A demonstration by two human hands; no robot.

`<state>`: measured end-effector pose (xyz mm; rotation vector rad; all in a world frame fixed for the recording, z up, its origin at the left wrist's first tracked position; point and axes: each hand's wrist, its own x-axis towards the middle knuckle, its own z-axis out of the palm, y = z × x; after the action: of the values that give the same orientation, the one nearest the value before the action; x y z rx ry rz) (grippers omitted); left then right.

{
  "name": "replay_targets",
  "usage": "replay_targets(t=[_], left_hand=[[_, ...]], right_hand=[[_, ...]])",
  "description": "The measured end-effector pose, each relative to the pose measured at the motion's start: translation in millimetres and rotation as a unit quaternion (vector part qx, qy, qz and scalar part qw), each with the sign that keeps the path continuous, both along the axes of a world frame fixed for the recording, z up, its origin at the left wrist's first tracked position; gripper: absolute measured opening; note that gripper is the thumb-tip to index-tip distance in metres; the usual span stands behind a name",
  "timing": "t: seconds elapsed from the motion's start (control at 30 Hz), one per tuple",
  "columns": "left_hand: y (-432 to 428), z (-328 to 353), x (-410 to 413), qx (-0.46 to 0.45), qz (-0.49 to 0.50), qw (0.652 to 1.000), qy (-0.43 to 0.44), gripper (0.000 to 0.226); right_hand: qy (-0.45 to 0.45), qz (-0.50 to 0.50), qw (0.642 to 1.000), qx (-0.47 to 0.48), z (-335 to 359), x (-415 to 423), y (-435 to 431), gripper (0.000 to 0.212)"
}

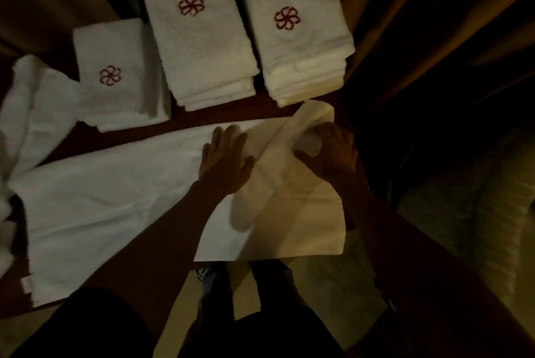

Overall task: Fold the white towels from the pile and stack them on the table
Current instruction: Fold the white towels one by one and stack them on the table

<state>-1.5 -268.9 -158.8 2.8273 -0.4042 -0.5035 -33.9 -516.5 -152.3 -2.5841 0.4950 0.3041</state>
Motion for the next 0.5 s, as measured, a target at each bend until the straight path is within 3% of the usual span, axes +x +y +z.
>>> replay_targets(t=[0.07, 0.17, 0.27, 0.4, 0.5], left_hand=[[-0.6, 1.2, 6.6, 0.007, -0.005, 1.0, 0.009, 0.067], [-1.7, 3.5, 11.6, 0.014, -0.011, 1.0, -0.003, 0.067], [-5.8, 7.1, 11.6, 0.015, -0.024, 0.999, -0.02, 0.06], [-11.9, 6.8, 5.5, -0.003, -0.038, 0.999, -0.027, 0.058], [-15.8, 5.2, 2.5, -0.03, -0.052, 0.997, -0.052, 0.044]], right_hand=[[-0.046, -0.068, 0.996, 0.042, 1.0, 13.7, -7.0, 0.095], [-0.057, -0.142, 0.986, 0.073, 6.2, 33.9, -15.8, 0.078], [-0.013, -0.139, 0.988, 0.068, 7.4, 47.8, -23.5, 0.073], [0.004, -0.144, 0.987, 0.076, 7.8, 57.0, -25.8, 0.05], [-0.004, -0.142, 0.986, 0.084, 6.6, 59.0, -31.0, 0.035]])
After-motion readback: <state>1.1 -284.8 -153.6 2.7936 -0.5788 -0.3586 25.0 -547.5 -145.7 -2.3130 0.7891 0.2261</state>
